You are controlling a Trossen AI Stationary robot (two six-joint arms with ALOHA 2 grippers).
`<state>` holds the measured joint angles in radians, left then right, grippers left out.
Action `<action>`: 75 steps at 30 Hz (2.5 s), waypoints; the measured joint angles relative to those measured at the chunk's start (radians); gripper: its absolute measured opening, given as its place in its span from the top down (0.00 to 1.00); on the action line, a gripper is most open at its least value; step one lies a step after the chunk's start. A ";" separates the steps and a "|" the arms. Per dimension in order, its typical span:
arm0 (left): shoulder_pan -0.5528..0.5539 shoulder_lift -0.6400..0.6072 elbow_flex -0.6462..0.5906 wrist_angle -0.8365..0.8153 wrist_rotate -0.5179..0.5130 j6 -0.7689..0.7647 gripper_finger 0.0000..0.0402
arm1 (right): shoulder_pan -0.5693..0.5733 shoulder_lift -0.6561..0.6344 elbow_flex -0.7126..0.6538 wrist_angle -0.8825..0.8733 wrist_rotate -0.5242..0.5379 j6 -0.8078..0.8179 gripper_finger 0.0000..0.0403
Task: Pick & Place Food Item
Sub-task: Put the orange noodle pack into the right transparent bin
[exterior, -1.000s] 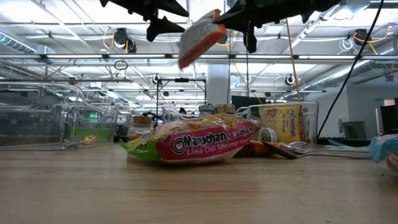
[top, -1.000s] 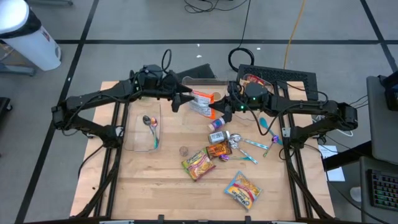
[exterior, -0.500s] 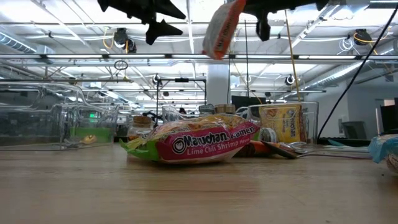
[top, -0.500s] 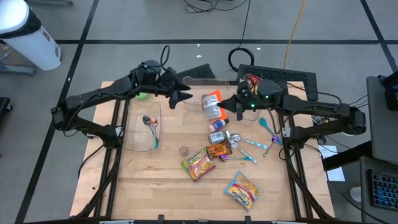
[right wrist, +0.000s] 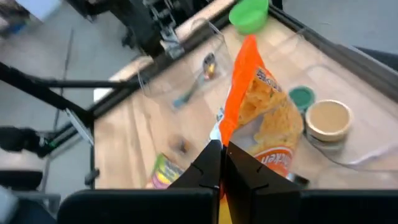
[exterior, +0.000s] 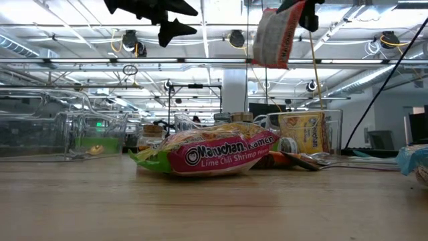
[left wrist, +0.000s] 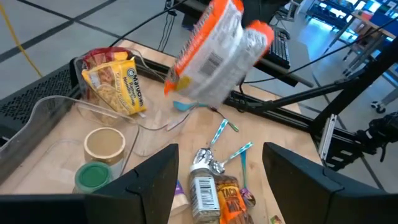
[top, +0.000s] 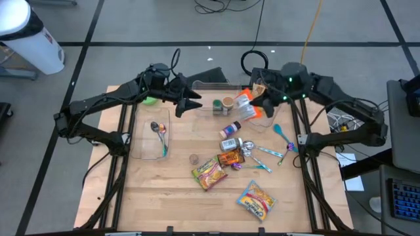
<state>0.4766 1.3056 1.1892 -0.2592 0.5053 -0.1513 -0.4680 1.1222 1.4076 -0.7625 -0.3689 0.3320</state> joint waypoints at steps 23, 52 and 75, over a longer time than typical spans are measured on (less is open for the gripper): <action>-0.120 0.000 0.000 -0.072 -0.209 0.028 0.40 | -0.075 0.187 0.090 0.061 -0.006 0.062 1.00; -0.496 0.003 0.000 0.251 -1.273 0.598 0.40 | 0.116 0.416 -0.066 1.070 0.526 0.753 1.00; -0.474 0.086 -0.001 0.456 -1.322 0.838 0.40 | 0.213 0.414 -0.065 1.208 0.609 0.813 1.00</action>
<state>0.0026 1.3917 1.1885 0.1966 -0.8172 0.6870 -0.2547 1.5360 1.3426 0.4455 0.2401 1.1450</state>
